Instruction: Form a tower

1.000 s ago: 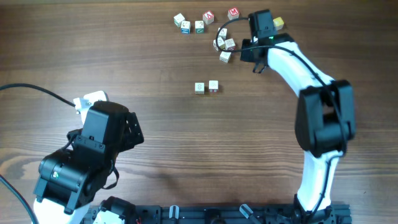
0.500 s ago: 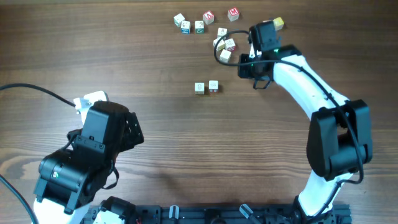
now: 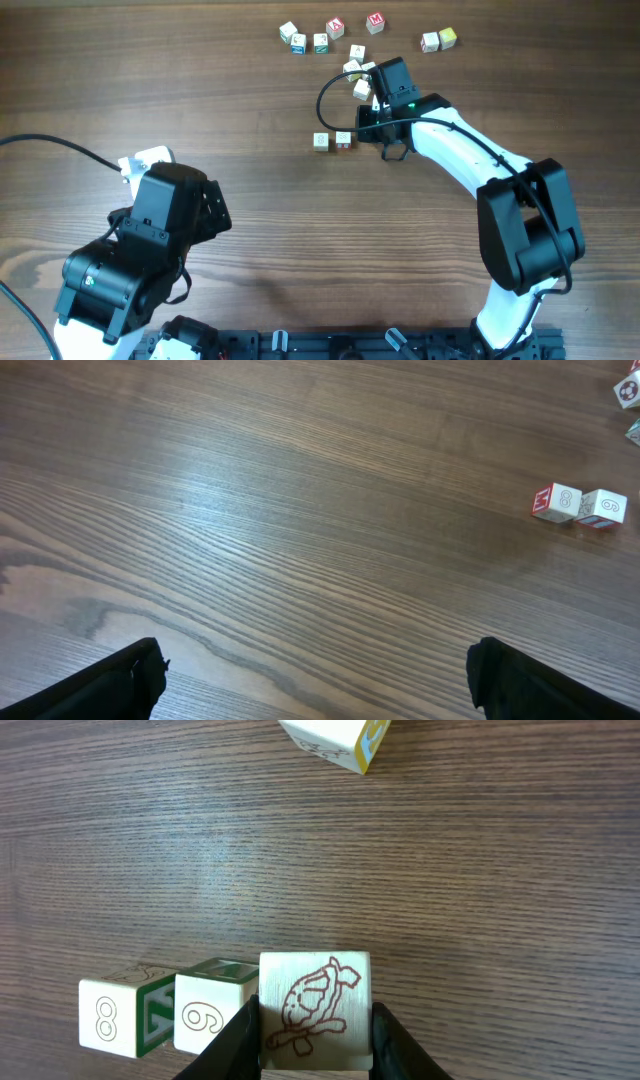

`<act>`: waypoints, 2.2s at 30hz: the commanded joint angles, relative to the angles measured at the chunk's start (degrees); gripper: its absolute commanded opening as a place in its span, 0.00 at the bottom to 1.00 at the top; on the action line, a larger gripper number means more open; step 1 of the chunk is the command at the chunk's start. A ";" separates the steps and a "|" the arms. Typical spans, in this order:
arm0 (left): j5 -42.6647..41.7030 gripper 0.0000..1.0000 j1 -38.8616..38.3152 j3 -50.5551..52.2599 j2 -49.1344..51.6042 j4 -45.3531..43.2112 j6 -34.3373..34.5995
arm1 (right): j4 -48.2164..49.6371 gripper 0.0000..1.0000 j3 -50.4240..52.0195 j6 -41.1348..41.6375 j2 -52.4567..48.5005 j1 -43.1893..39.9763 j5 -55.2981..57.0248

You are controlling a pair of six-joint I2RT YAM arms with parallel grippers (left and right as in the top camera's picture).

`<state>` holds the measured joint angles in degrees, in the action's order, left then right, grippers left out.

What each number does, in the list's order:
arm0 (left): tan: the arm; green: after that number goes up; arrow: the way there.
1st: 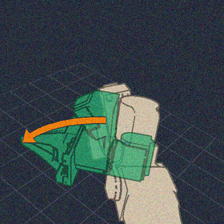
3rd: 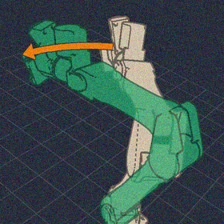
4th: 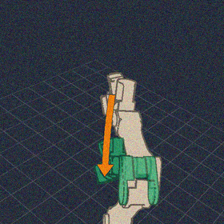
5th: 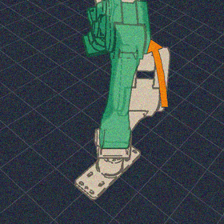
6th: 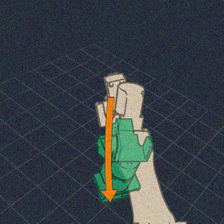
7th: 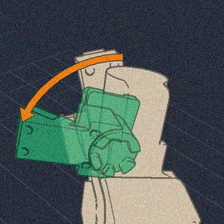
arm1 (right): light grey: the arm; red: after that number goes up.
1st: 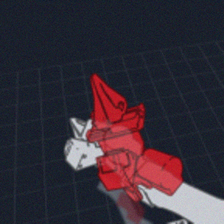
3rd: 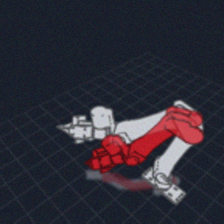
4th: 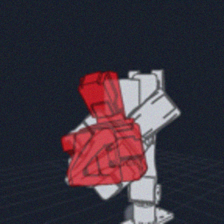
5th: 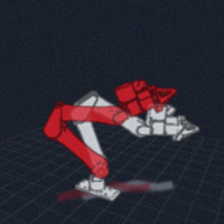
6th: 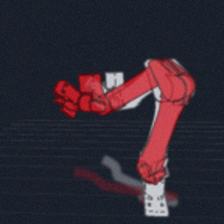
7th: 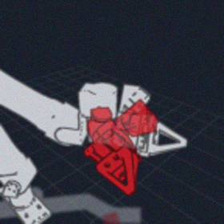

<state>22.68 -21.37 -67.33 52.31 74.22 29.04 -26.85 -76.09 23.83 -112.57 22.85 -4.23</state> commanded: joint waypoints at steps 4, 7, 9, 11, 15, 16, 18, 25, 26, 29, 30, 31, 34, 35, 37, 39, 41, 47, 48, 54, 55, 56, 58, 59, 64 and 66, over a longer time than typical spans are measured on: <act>0.11 1.00 0.33 0.20 -0.02 -0.02 0.59 | -0.33 0.28 0.70 2.25 -2.99 0.57 -1.84; 0.11 1.00 0.33 0.20 -0.02 -0.02 0.59 | -0.44 0.28 0.70 2.29 -3.37 0.90 -1.84; 0.11 1.00 0.33 0.20 -0.02 -0.02 0.59 | -0.79 0.33 0.70 2.29 -3.37 0.94 -1.84; 0.11 1.00 0.33 0.20 -0.02 -0.02 0.59 | -1.14 0.38 0.70 2.27 -3.37 0.94 -1.84; 0.11 1.00 0.33 0.20 -0.02 -0.02 0.59 | -1.05 0.40 0.70 2.29 -3.37 0.94 -1.84; 0.11 1.00 0.33 0.20 -0.02 -0.02 0.59 | -0.96 0.40 0.70 2.29 -3.37 0.92 -1.81; 0.11 1.00 0.33 0.20 -0.02 -0.02 0.59 | -0.20 0.40 0.70 3.08 -3.37 0.92 -1.73; 0.11 1.00 0.33 0.20 -0.02 -0.02 0.59 | -3.32 0.91 -0.85 4.85 0.17 -0.50 -1.66; 0.11 1.00 0.33 0.20 -0.02 -0.02 0.59 | -4.13 1.00 -0.85 4.85 2.01 -0.59 -1.66; 0.11 1.00 0.33 0.20 -0.02 -0.02 0.59 | -6.75 0.99 -0.85 4.70 8.59 -0.59 0.15; 0.11 1.00 0.33 0.20 -0.02 -0.02 0.59 | -7.26 0.99 -0.83 4.68 10.73 -0.59 2.82; 0.11 1.00 0.33 0.20 -0.02 -0.02 0.59 | -6.95 1.00 -0.83 4.70 11.61 -0.59 5.31; 0.11 1.00 0.33 0.20 -0.02 -0.02 0.59 | -3.19 0.99 0.37 4.72 10.05 -0.59 8.81; 0.11 1.00 0.33 0.20 -0.02 -0.02 0.59 | -2.25 1.00 0.74 4.70 8.92 -0.59 8.96; 0.11 1.00 0.33 0.20 -0.02 -0.02 0.59 | -1.11 1.00 0.74 4.70 5.86 -0.59 8.96; 0.11 1.00 0.33 0.20 -0.02 -0.02 0.59 | 0.33 1.00 0.74 4.87 3.28 -0.59 8.94; 0.11 1.00 0.33 0.20 -0.02 -0.02 0.59 | 1.31 1.00 0.74 4.81 0.92 -0.59 8.94; 0.11 1.00 0.33 0.20 -0.02 -0.02 0.59 | 0.72 1.00 0.50 4.68 -3.37 -1.11 8.07; 0.11 1.00 0.33 0.20 -0.02 -0.02 0.59 | 0.66 1.00 0.42 4.63 -3.19 -1.55 7.32; 0.11 1.00 0.33 0.20 -0.02 -0.02 0.59 | 1.25 1.00 0.31 4.92 -3.08 -8.87 -2.71; 0.11 1.00 0.33 0.20 -0.02 -0.02 0.59 | 1.49 0.99 0.31 4.87 -3.08 -9.84 -4.83; 0.11 1.00 0.33 0.20 -0.02 -0.02 0.59 | 1.84 0.95 0.31 4.81 -3.08 -10.84 -8.52; 0.11 1.00 0.33 0.20 -0.02 -0.02 0.59 | 2.71 0.56 0.31 4.70 -3.10 -11.85 -11.32; 0.11 1.00 0.33 0.20 -0.02 -0.02 0.59 | 2.80 0.36 0.31 4.70 -3.10 -11.76 -9.64; 0.11 1.00 0.33 0.20 -0.02 -0.02 0.59 | 2.82 0.23 0.48 4.68 -3.93 -10.34 -3.19; 0.11 1.00 0.33 0.20 -0.02 -0.02 0.59 | 3.02 0.34 0.48 4.70 -4.28 -10.16 -2.82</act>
<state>22.68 -21.37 -67.33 52.31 74.22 29.04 -24.27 -76.03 28.71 -115.72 12.29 -9.32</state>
